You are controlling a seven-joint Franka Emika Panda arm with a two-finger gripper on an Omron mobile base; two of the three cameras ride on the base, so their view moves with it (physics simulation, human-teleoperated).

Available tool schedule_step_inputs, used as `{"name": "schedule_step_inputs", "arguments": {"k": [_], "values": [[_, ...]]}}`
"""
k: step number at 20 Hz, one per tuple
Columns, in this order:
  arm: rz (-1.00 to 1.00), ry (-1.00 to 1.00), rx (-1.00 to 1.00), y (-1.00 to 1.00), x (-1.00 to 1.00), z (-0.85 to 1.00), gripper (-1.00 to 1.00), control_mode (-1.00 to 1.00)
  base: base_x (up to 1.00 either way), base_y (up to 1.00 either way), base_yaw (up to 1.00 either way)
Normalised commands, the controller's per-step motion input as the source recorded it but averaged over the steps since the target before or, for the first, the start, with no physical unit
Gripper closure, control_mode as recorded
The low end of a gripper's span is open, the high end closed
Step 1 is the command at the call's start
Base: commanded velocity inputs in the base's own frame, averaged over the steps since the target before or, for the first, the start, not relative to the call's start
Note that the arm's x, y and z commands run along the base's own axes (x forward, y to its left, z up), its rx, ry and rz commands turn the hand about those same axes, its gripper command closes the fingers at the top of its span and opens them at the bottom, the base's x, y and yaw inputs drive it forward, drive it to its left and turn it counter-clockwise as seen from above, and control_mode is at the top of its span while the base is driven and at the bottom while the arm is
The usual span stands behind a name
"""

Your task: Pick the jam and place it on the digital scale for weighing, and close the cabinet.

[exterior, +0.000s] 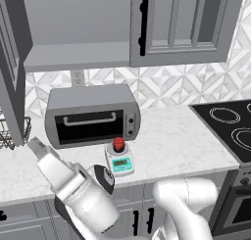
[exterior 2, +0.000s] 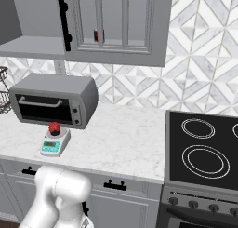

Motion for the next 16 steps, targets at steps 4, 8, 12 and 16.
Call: {"name": "schedule_step_inputs", "arguments": {"k": [4,8,12,16], "values": [[-0.07,-0.08,-0.07,0.58,-0.87,0.05,-1.00,-1.00,0.00,0.00,0.00],[-0.06,-0.03,-0.03,0.39,-0.65,0.00,-1.00,-1.00,0.00,0.00,0.00],[-0.02,0.11,0.00,0.54,-0.07,0.00,-1.00,-1.00,0.00,0.00,0.00],[-0.01,0.29,0.04,0.83,0.01,-0.08,-1.00,-1.00,0.00,0.00,0.00]]}}
